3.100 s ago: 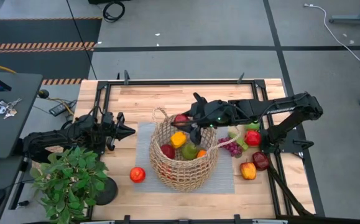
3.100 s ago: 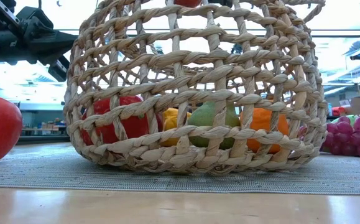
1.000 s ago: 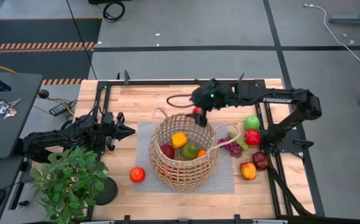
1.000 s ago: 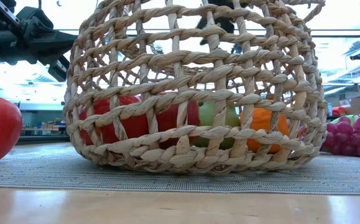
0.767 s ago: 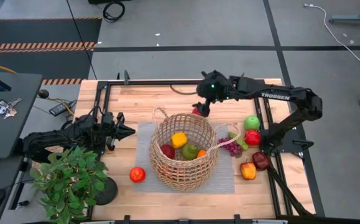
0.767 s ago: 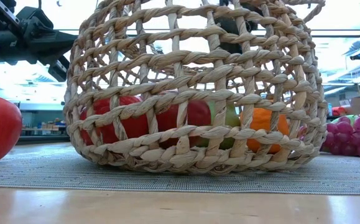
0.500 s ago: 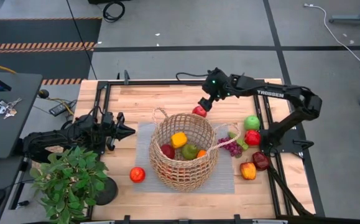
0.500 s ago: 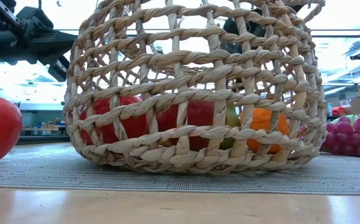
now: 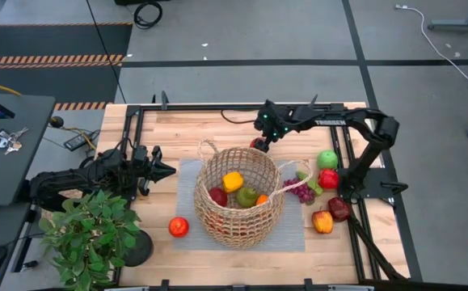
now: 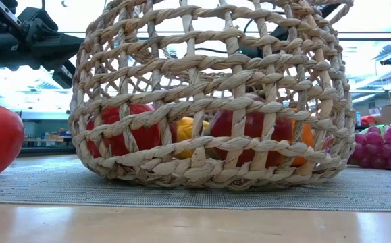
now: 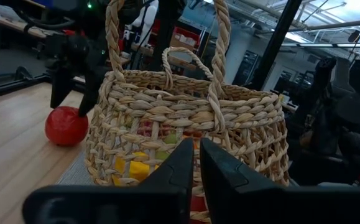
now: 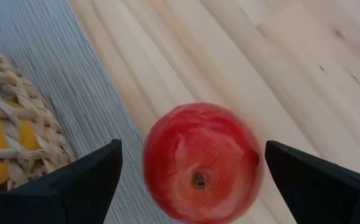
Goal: Build produce basket
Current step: Put the red apple into the brown basket
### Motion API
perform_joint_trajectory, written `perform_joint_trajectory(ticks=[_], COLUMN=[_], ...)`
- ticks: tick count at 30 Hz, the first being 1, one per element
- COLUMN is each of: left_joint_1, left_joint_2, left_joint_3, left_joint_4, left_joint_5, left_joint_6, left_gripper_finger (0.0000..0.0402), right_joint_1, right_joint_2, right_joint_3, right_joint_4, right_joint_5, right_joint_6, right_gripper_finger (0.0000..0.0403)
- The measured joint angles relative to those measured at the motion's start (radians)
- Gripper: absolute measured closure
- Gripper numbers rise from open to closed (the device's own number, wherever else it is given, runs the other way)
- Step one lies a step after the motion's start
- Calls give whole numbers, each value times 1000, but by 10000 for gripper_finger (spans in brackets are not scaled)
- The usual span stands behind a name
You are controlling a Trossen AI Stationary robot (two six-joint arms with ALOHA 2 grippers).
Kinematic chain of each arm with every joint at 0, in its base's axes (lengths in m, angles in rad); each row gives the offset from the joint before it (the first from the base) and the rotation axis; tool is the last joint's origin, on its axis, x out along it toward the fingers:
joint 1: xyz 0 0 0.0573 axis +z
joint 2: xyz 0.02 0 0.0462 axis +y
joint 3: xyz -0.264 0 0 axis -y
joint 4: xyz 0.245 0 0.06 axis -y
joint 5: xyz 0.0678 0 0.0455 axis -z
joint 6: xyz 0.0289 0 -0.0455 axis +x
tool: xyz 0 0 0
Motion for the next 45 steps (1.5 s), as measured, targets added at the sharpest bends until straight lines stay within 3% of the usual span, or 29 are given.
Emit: perform_joint_trajectory(ticks=[13,23,32,39,45], left_joint_1=[0,0,0,0,0], left_joint_2=[0,0,0,0,0], left_joint_3=[0,0,0,0,0], left_joint_4=[0,0,0,0,0], left_joint_5=[0,0,0,0,0], left_joint_6=[1,0,0,0,1], left_gripper_finger=[366,374,366,374,368], right_joint_1=[31,30,30,30,77], right_joint_2=[105,71,-59,-253,-412], right_joint_3=[6,3,3,3,3], right_joint_4=[37,18,14,17,133], right_joint_5=[29,42,47,106,109], right_joint_6=[-26,-21,0,37,53], right_gripper_finger=[5,41,48,48,44])
